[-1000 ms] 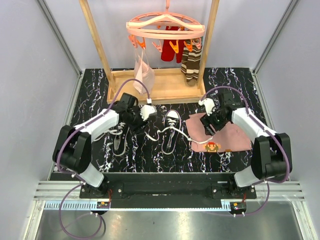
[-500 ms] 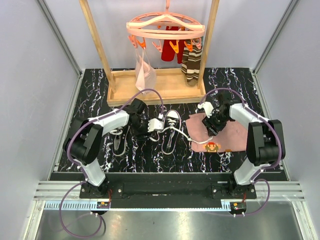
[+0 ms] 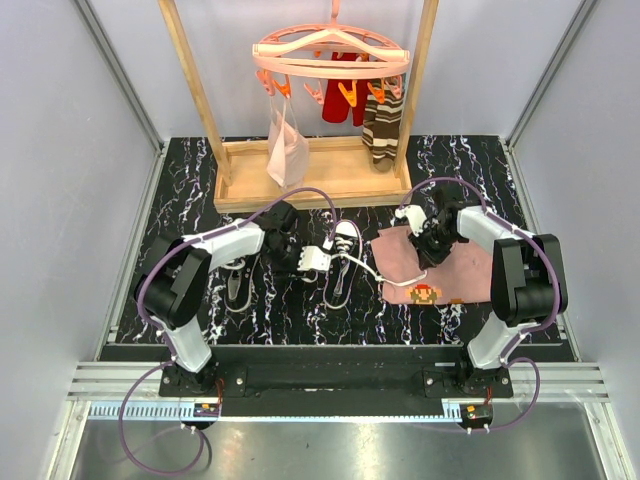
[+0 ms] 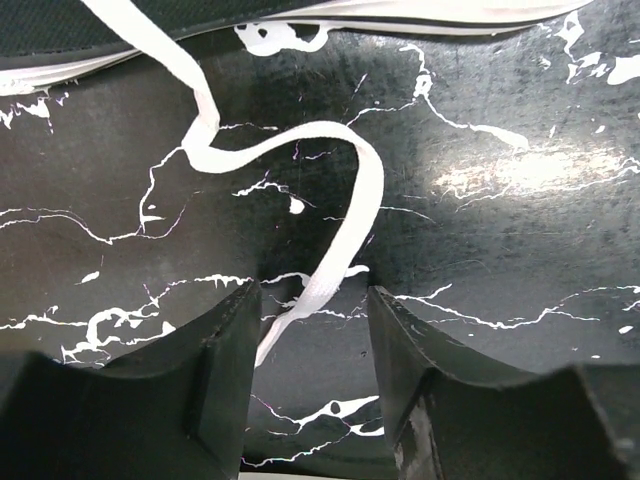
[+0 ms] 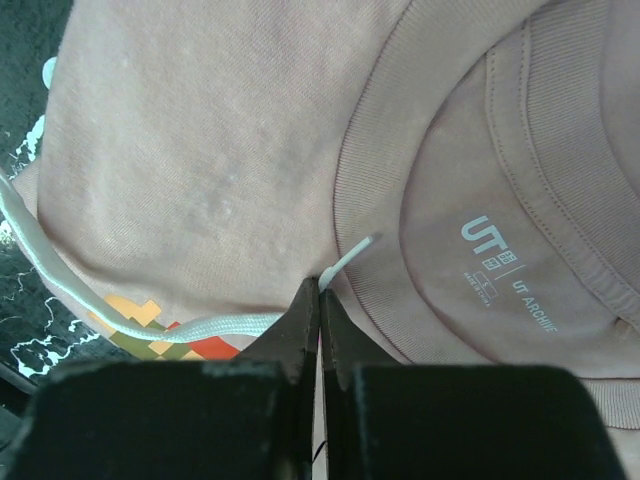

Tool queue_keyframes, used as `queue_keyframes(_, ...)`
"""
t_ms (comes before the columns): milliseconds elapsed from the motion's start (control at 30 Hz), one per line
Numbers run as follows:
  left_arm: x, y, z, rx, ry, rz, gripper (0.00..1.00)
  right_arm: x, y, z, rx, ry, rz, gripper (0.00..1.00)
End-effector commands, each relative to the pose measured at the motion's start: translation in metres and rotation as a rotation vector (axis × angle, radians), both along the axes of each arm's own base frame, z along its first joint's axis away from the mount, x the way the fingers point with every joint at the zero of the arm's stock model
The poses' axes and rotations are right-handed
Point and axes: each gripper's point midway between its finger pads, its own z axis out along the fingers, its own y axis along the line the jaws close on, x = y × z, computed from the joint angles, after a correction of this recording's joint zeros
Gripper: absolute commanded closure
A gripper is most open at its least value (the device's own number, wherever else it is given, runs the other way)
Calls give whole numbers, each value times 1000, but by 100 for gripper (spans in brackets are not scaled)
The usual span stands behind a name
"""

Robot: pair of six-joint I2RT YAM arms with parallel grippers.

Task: Tie the shoes

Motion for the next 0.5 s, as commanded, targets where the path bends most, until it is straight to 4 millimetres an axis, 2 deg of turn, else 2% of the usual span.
queue_keyframes(0, 12, -2, 2, 22, -63, -36, 56, 16, 1, 16, 15, -65, -20, 100)
queue_keyframes(33, 10, 2, -3, 43, -58, -48, 61, 17, 1, 19, 14, -76, -21, 100)
queue_keyframes(67, 9, 6, -5, 64, -54, -45, 72, 19, -1, 27, 13, -101, -29, 100)
queue_keyframes(100, 11, 10, -7, 85, -65, -34, 80, 19, -1, 32, 14, -113, -40, 100)
queue_keyframes(133, 11, 14, -8, 93, -67, -16, 84, 21, -4, 38, 15, -130, -52, 100)
queue_keyframes(167, 11, 17, -4, 88, -82, -4, 88, 23, -7, 49, 10, -166, -64, 100)
queue_keyframes(200, 11, 19, -2, 90, -93, 9, 98, 25, -8, 55, 8, -184, -82, 100)
queue_keyframes(333, 12, 30, 25, 44, -130, 107, 100, 27, -25, 76, -28, -255, -142, 100)
queue_keyframes(367, 12, 33, 36, 34, -154, 123, 100, 28, -30, 78, -47, -266, -148, 100)
queue_keyframes(467, 14, 48, 50, 30, -164, 173, 100, 28, -48, 76, -98, -275, -174, 100)
